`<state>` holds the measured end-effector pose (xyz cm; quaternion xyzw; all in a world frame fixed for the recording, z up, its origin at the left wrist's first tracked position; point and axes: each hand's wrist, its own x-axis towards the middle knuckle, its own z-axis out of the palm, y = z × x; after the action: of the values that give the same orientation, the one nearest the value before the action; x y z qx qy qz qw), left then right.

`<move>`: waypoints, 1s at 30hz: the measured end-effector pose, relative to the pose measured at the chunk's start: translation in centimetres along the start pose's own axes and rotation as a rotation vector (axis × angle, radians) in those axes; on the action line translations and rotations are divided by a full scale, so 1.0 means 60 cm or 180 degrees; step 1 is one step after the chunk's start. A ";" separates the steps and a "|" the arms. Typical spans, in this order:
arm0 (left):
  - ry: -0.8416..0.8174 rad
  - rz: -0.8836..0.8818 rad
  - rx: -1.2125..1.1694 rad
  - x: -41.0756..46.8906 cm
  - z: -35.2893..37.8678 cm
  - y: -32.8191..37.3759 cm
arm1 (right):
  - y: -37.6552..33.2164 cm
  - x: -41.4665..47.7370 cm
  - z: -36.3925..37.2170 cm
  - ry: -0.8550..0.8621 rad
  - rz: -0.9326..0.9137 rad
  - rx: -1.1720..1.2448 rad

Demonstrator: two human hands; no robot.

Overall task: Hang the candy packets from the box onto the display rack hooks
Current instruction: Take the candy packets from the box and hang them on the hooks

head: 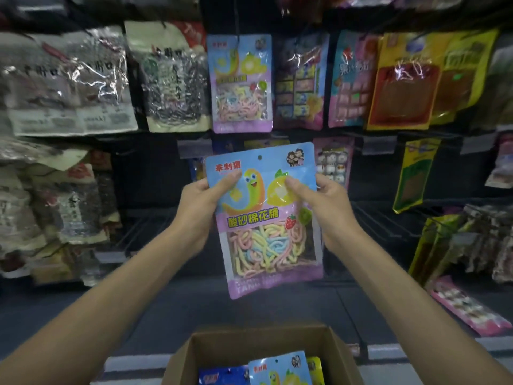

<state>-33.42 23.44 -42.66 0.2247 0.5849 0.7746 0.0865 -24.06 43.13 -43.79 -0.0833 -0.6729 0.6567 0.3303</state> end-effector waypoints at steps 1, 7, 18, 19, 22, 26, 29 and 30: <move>0.0028 0.0018 -0.0079 0.010 0.006 0.015 | -0.011 0.007 0.006 -0.0013 -0.0030 -0.0011; 0.0400 0.0085 -0.0333 0.086 0.025 0.081 | -0.075 0.071 0.046 -0.0065 -0.0223 -0.0056; 0.0490 0.0374 -0.0253 0.251 0.022 0.168 | -0.178 0.221 0.115 0.0052 -0.0404 0.0174; 0.0506 0.0380 -0.0236 0.267 0.022 0.177 | -0.184 0.234 0.121 0.0091 -0.0463 0.0193; 0.0583 0.0439 -0.0224 0.311 0.028 0.204 | -0.198 0.277 0.134 0.0165 -0.0559 0.0146; 0.0553 0.0519 -0.0202 0.361 0.040 0.235 | -0.219 0.333 0.145 0.0217 -0.0566 0.0168; 0.0572 0.0629 -0.0210 0.386 0.046 0.256 | -0.233 0.366 0.154 0.0330 -0.0645 0.0195; 0.0556 0.0674 -0.0201 0.392 0.048 0.263 | -0.236 0.375 0.157 0.0344 -0.0697 0.0224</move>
<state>-50.89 30.56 -21.34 0.2140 0.5385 0.8140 -0.0399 -41.99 45.86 -22.19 -0.0330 -0.6358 0.6344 0.4384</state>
